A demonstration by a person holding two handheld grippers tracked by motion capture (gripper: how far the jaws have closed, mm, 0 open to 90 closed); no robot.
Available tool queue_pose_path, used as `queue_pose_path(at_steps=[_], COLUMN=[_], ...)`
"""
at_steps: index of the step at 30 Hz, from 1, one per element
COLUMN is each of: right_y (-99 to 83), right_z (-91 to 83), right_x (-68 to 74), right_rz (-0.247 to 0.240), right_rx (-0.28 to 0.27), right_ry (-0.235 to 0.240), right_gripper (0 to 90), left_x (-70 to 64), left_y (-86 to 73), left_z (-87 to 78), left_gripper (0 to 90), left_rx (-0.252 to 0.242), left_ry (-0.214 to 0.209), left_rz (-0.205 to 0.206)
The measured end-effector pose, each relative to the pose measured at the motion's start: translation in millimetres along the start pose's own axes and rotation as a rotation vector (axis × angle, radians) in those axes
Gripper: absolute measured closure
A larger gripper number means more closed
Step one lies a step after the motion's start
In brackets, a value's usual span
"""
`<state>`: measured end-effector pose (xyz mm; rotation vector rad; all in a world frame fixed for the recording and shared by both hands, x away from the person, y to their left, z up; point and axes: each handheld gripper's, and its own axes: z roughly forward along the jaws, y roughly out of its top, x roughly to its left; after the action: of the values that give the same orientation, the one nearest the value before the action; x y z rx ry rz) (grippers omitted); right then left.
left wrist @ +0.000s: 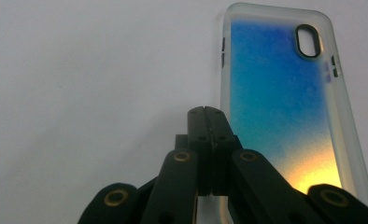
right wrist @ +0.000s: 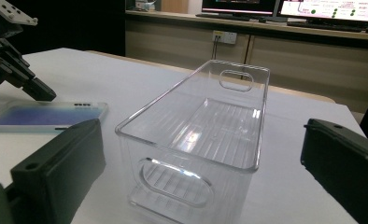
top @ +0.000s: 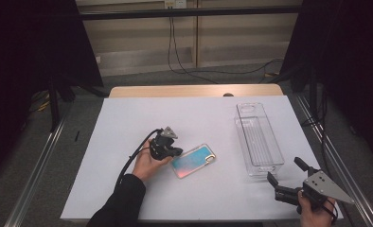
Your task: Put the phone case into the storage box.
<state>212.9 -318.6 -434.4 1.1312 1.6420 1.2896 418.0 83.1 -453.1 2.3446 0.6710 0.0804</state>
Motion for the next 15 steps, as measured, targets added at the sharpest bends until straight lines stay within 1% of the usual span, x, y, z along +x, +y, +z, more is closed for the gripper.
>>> queue_pose_path(at_steps=[1, 2, 4, 6, 9, 15], right_y=[-0.2, -0.2, -0.2, -0.2, -0.2, -0.2], right_z=[0.0, 0.0, 0.2, 0.2, 0.2, 0.4], right_x=[0.0, 0.0, 0.0, -0.1, -0.1, 0.2], right_rz=[-0.001, -0.001, 0.002, 0.003, 0.003, 0.002], right_rx=[0.001, 0.001, -0.001, 0.0, 0.0, 0.0], right_ry=[0.0, 0.0, -0.001, 0.001, 0.001, 0.001], right_gripper=[0.0, 0.0, 0.0, 0.0, 0.0, 0.0], left_x=[-1.1, -1.6, -2.6, -3.8, -3.9, -7.6], left_y=[-0.3, -0.3, -0.6, -1.6, -2.4, -4.0], left_z=[0.1, -0.2, -0.7, -0.6, -2.0, -2.4], left_gripper=[90.0, 90.0, 90.0, 90.0, 90.0, 90.0], left_rx=[-0.006, 0.002, 0.002, -0.006, 0.005, -0.007], left_ry=[-0.001, -0.002, -0.001, 0.0, -0.002, -0.006], left_rz=[-0.005, 0.0, 0.004, -0.007, 0.009, -0.006])
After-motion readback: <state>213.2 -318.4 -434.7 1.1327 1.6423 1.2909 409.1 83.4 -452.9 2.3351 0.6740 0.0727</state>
